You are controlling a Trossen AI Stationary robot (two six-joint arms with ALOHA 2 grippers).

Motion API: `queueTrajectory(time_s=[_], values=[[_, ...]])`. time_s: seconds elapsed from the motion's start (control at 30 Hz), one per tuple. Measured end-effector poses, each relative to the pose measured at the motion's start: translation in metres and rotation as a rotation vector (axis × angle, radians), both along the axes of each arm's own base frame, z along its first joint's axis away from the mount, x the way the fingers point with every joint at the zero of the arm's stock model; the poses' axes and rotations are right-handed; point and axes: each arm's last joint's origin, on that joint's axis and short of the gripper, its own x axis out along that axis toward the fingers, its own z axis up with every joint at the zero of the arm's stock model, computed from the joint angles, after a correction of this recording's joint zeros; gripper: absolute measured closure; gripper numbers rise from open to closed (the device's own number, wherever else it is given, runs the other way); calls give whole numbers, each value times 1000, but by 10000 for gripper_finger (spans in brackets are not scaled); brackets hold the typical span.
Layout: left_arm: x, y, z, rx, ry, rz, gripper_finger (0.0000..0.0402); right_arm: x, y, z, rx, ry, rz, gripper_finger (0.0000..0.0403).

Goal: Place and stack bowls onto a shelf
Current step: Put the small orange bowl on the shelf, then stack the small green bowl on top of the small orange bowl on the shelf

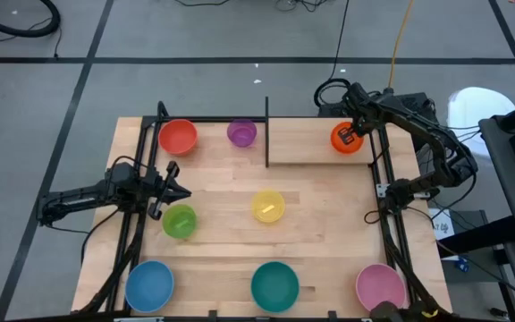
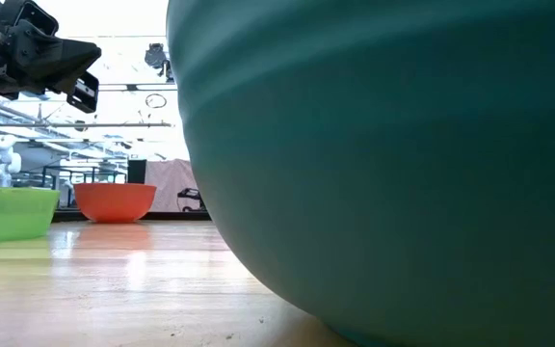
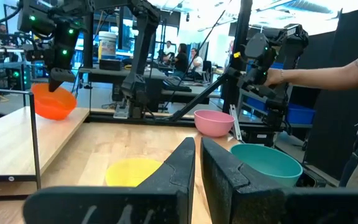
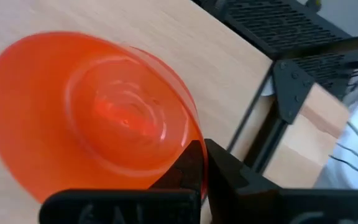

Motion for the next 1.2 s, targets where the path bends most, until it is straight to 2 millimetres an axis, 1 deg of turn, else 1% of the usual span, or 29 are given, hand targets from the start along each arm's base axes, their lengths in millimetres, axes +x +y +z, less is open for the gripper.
queueTrajectory(time_s=[0.23,0.33,0.43,0.73,0.83,0.9,1.0,1.1,1.2], values=[[0,0,0,0,0,0,371,1,0,-1,-5,0,9,402],[0,0,0,0,0,0,371,1,0,-1,-3,0,14,395],[0,0,0,0,0,0,371,1,0,-1,-2,0,16,380],[0,0,0,0,0,0,371,1,0,-1,-7,-2,21,318],[0,0,0,-10,2,-2,371,4,-2,1,-22,-7,90,305],[0,0,2,-57,-8,-8,371,7,-1,3,-13,-53,151,301],[-1,0,9,-134,-54,-25,371,14,3,9,-6,-198,239,302],[-3,-1,14,-220,-89,-49,371,21,11,21,-4,-371,332,308],[-4,-1,18,-335,-97,-80,371,25,19,35,-41,-507,421,313]])
